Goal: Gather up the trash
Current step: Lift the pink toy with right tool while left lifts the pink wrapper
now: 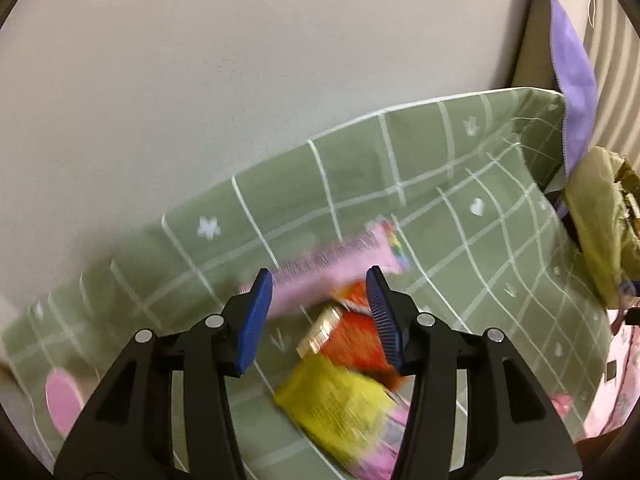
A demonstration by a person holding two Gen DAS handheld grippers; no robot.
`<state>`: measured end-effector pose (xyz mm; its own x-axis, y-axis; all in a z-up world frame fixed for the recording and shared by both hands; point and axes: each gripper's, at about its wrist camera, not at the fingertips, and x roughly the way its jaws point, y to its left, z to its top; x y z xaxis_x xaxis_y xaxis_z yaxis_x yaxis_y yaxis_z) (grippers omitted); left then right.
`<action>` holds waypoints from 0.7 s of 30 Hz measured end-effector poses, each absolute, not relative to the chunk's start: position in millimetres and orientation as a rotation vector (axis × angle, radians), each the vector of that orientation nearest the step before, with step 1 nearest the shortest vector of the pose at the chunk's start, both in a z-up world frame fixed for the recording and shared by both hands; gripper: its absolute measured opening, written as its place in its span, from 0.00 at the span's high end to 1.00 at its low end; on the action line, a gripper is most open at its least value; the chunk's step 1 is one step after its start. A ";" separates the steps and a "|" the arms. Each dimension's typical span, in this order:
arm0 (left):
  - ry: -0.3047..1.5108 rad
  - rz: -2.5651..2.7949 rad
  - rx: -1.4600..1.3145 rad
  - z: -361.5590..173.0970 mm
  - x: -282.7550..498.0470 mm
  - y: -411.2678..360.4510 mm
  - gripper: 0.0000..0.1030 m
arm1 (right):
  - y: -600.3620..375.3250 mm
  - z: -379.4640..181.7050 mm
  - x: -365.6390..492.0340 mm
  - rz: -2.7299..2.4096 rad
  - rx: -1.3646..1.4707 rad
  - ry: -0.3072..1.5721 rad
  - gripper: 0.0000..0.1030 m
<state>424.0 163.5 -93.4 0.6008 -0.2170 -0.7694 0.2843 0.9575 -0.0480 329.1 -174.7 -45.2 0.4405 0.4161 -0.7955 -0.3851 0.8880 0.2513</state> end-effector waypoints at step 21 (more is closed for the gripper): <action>1.097 -0.311 0.035 -135.4 415.7 172.0 0.72 | -142.0 -44.9 345.1 0.548 0.008 0.991 0.61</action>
<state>415.7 172.0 -135.4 0.4177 -0.2303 -0.8789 0.2649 0.9562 -0.1247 345.1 -142.0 -44.9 0.4246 0.4416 -0.7904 -0.4345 0.8653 0.2500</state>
